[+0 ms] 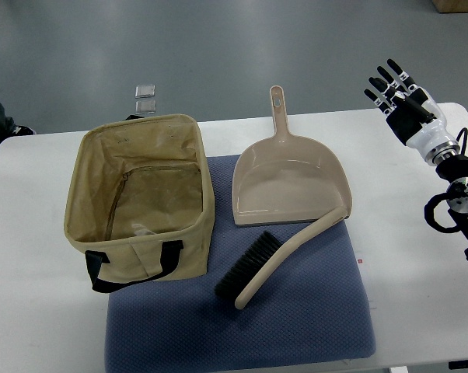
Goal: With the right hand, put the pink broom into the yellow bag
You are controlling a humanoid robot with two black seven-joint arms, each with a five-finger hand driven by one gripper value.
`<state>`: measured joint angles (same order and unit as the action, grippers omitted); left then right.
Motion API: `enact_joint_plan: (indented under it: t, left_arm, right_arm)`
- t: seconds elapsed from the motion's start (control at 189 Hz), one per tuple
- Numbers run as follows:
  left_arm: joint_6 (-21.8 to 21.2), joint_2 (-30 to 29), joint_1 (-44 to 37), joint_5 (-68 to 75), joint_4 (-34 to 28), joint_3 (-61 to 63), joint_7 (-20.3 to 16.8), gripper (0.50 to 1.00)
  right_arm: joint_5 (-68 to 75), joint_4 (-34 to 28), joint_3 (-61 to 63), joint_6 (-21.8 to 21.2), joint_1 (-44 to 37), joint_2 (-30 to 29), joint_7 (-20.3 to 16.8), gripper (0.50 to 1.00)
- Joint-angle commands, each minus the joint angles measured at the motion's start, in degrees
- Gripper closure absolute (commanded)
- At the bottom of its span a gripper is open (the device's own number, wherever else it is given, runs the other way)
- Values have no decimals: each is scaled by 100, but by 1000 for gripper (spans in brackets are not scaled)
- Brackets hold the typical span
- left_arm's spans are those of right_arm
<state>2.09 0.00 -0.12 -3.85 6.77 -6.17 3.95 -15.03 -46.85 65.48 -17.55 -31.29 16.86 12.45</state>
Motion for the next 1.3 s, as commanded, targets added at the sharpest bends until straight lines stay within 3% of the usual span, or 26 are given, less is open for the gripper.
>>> enact_joint_plan:
  t: [0.0,1.294]
  left_arm:
    - [-16,0,3,-1,17,11,0,500]
    - [-16,0,3,-1,26,11,0,500]
  right_arm:
    - [0,1,-9,-73,0,-16,-5,570]
    - [-88,9,-70,-126,-88,-8,-23,572]
